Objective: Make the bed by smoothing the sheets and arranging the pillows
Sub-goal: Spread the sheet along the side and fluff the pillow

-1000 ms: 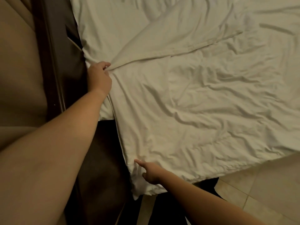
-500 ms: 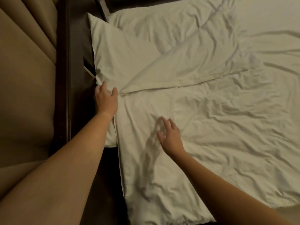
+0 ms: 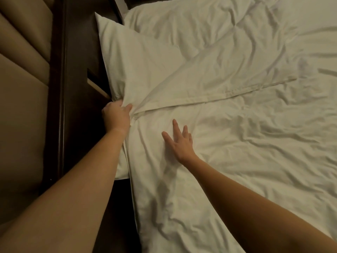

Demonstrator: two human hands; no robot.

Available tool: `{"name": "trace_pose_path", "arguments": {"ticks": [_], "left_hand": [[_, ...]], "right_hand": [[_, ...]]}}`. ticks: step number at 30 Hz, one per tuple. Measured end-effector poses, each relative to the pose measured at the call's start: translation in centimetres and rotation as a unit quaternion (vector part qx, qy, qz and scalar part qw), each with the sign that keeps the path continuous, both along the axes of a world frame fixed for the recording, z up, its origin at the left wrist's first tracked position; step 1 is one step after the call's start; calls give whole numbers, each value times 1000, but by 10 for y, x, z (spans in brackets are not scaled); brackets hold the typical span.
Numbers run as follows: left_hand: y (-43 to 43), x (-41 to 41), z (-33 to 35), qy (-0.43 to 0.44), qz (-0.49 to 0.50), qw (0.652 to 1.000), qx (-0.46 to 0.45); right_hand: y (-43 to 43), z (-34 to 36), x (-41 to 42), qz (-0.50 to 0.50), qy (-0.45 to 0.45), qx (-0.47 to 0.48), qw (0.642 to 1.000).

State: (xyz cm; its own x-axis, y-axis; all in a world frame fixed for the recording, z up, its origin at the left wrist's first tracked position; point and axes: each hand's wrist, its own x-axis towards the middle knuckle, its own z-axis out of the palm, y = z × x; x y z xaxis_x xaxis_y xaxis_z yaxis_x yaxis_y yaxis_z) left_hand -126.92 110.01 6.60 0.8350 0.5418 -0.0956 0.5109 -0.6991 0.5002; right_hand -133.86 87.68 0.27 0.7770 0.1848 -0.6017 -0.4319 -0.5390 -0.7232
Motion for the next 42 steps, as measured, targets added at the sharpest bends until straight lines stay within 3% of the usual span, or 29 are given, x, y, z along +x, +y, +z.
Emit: {"name": "trace_pose_path", "arguments": {"ticks": [13,19,25,28,32,36,42], "left_hand": [[-35,29,123,-150,-99,981,67],[-20,61,226,-244,-115,943,196],[1,57,305,-296,-95,934,177],[11,45,342,-326,-55,928,171],[-5,11,370,-357,-65,918,161],[-48,-24,384,-357,-51,921,147],[-103,-82,379,-344,-41,933,102]], "right_hand": [[-2,33,19,-49,13,85,995],[-12,41,21,-38,33,71,996],[-16,55,23,46,47,28,997],[-25,68,21,-12,63,25,998],[-30,138,29,-185,1,176,967],[-20,221,47,-129,-48,315,939],[-36,254,-2,-114,-66,325,936]]}}
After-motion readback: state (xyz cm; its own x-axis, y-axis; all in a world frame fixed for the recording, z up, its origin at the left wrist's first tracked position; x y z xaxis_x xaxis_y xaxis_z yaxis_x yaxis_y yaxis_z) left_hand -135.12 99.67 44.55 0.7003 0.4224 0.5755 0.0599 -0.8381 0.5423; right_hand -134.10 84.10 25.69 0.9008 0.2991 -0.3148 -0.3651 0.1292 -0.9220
